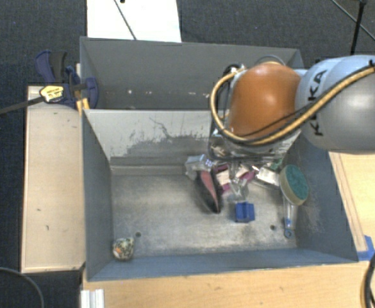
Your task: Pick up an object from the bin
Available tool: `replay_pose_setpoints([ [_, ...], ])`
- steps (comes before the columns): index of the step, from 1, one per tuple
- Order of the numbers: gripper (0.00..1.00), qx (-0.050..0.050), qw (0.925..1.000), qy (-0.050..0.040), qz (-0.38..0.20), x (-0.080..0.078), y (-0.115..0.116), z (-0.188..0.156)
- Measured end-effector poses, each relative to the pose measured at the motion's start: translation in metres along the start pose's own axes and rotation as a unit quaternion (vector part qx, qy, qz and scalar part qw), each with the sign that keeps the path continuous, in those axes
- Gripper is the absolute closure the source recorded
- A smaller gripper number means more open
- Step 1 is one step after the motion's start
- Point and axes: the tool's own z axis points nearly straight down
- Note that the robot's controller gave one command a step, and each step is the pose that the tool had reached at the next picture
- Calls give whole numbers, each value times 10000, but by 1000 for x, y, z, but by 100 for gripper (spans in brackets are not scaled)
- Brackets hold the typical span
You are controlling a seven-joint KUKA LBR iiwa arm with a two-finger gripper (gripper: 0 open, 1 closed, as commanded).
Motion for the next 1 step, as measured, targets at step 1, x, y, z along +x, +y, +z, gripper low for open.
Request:
replay_pose_setpoints([
  [1, 0, -23, 9961, 21, -878, -2, -4, 35],
])
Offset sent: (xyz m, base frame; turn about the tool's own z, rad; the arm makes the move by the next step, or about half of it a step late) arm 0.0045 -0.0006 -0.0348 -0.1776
